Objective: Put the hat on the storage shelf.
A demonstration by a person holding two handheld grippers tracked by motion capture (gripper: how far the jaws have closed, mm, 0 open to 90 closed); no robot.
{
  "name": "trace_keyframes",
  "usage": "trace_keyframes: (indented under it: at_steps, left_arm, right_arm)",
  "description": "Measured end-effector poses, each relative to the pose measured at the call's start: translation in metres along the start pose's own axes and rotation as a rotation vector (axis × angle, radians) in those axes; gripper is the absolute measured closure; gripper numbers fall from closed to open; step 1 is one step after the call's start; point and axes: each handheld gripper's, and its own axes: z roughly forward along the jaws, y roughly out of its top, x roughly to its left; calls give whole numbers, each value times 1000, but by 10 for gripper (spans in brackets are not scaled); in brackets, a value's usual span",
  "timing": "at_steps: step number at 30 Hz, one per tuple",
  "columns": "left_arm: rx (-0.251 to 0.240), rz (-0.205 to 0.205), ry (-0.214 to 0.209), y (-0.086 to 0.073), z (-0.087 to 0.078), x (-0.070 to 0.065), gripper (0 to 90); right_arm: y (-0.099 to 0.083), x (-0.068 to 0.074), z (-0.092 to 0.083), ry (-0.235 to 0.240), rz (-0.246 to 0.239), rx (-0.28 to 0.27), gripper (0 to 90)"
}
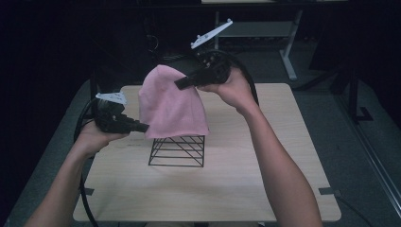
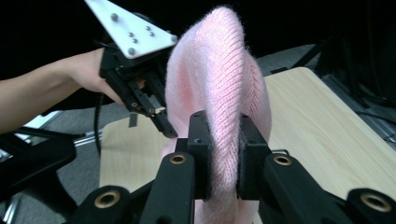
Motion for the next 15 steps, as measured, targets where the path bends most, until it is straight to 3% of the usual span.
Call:
trace_keyframes:
  at_steps: [6, 15]
  left_arm:
    - [-4, -7, 4, 7, 8, 4, 829]
    - [16, 17, 12, 10, 15, 3, 829]
  right_arm:
    - [-11, -8, -8, -19, 29, -20, 789]
    - [-20, -10, -14, -30, 18, -31, 789]
